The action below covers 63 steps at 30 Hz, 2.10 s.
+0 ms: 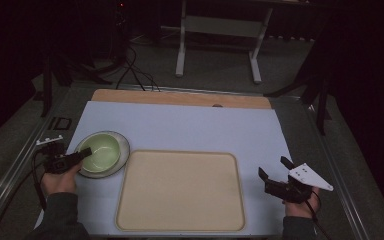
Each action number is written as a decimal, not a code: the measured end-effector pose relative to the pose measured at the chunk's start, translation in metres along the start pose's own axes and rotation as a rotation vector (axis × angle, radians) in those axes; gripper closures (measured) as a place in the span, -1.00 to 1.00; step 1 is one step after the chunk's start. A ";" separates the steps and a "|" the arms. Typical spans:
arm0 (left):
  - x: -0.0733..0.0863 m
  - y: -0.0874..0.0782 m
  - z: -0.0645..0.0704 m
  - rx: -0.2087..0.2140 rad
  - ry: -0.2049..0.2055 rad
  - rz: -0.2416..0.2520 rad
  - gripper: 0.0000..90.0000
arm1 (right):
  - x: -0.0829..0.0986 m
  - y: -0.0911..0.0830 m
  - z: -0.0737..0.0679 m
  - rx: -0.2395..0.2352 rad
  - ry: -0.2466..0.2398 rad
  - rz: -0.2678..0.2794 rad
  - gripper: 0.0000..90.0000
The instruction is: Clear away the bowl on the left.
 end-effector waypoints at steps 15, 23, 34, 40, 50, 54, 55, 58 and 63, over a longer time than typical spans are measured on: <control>-0.004 -0.012 0.018 0.045 0.051 0.046 0.80 | -0.001 -0.001 0.000 0.000 -0.002 0.003 -0.69; -0.004 -0.017 0.028 0.078 0.073 0.062 0.80 | -0.001 -0.001 0.000 -0.001 -0.003 0.004 -0.69; -0.004 -0.024 0.044 0.112 0.114 0.077 0.79 | -0.001 -0.001 0.000 -0.001 -0.003 0.005 -0.69; -0.003 -0.027 0.051 0.128 0.125 0.077 0.79 | -0.001 -0.001 0.000 0.000 -0.003 0.007 -0.69; 0.000 -0.029 0.064 0.153 0.148 0.077 0.79 | -0.001 -0.001 0.000 0.001 -0.003 0.007 -0.69; 0.002 -0.030 0.070 0.161 0.163 0.075 0.79 | -0.002 -0.001 0.000 0.000 -0.002 0.007 -0.69; 0.002 -0.029 0.071 0.163 0.164 0.074 0.79 | -0.002 -0.001 0.000 0.000 -0.003 0.007 -0.69; 0.004 -0.029 0.075 0.168 0.169 0.070 0.79 | -0.002 -0.001 0.000 0.000 -0.003 0.007 -0.69; 0.006 -0.029 0.081 0.177 0.184 0.065 0.79 | -0.002 -0.001 0.000 0.000 -0.004 0.007 -0.69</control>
Point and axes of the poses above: each handheld gripper's, and its own axes: y roughly forward along the jaws, x roughly out of its underside, z roughly to its right, the point moved 8 cm from there along y, roughly forward along the jaws, and after that the axes turned 12 degrees about -x, right-handed, at the moved point
